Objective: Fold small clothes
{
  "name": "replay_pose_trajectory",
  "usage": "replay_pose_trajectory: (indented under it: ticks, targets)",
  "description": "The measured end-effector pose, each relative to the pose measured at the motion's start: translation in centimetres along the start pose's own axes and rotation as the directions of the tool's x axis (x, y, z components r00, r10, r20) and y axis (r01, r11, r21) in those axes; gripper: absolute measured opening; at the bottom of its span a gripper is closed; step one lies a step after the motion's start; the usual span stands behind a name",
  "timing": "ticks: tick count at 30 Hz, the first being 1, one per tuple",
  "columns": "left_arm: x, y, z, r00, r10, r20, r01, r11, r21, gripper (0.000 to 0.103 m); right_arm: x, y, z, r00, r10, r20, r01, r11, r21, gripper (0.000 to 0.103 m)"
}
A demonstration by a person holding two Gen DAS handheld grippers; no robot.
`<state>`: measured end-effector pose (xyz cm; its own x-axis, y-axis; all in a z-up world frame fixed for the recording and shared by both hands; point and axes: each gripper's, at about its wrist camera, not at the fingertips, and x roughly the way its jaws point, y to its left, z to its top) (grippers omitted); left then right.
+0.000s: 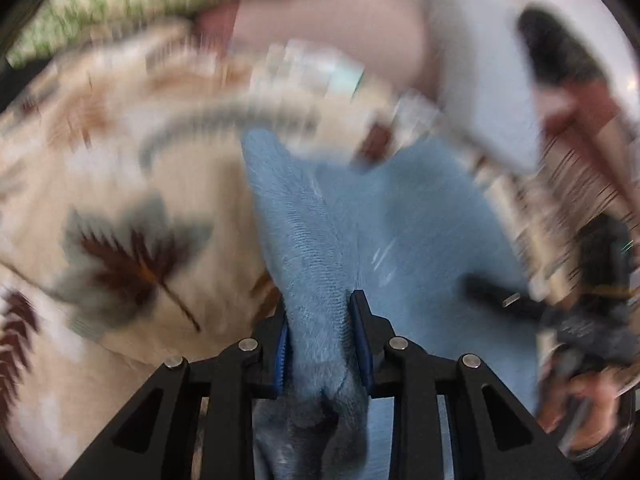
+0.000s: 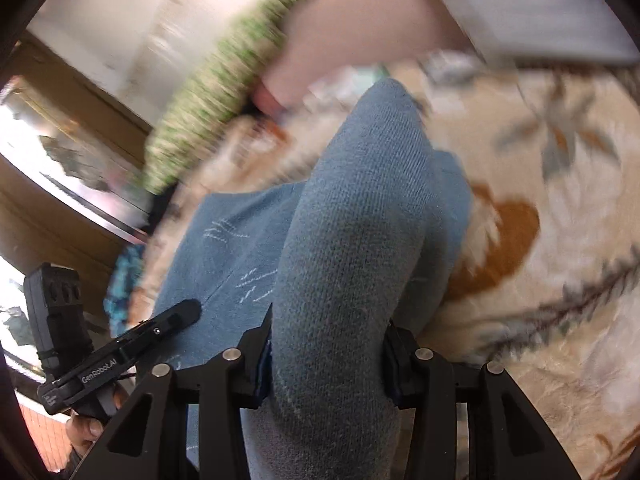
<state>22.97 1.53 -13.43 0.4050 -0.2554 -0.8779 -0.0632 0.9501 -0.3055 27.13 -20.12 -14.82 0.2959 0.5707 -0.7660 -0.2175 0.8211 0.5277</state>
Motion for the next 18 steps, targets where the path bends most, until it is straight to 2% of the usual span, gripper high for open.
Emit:
replay_pose_trajectory:
  ticks: [1, 2, 4, 5, 9, 11, 13, 18]
  targets:
    - [0.7, 0.4, -0.4, 1.000, 0.004, 0.006, -0.004, 1.000, -0.005, 0.037, 1.1, -1.3, -0.3, 1.000, -0.011, -0.028, 0.011, 1.000, 0.022, 0.049]
    - [0.5, 1.0, -0.6, 0.999, -0.024, 0.042, 0.025, 0.999, -0.026, 0.039, 1.3, -2.1, -0.4, 1.000, 0.005, -0.022, -0.004, 0.999, 0.051, 0.052]
    - [-0.2, 1.6, -0.2, 0.998, -0.047, 0.045, 0.050, 0.997, -0.063, 0.046, 0.8, -2.4, -0.6, 1.000, 0.019, -0.011, -0.018, 0.998, 0.060, 0.056]
    - [-0.8, 1.7, 0.0, 0.997, -0.050, 0.052, 0.053, 0.996, -0.069, 0.047, 0.7, -2.1, -0.7, 1.000, -0.013, -0.024, 0.014, 0.999, 0.036, 0.063]
    - [-5.0, 2.6, 0.5, 0.985, -0.047, 0.164, 0.063, 0.994, -0.091, 0.056, 0.1, -2.3, -1.2, 0.994, -0.088, -0.061, 0.090, 0.995, 0.033, 0.068]
    - [-6.8, 3.1, 0.2, 0.978, -0.064, 0.199, 0.086, 0.991, -0.101, 0.057, -0.4, -2.8, -1.8, 0.991, -0.117, -0.065, 0.120, 0.992, 0.049, 0.068]
    - [-8.3, 3.8, -0.4, 0.973, -0.062, 0.224, 0.087, 0.991, -0.105, 0.063, -1.2, -3.4, -2.4, 0.991, -0.114, -0.063, 0.119, 0.991, 0.069, 0.068]
    - [-8.5, 5.0, -2.3, 0.977, -0.056, 0.204, 0.083, 0.989, -0.126, 0.064, -2.3, -5.9, -3.6, 0.994, -0.096, -0.056, 0.104, 0.981, 0.163, 0.068]
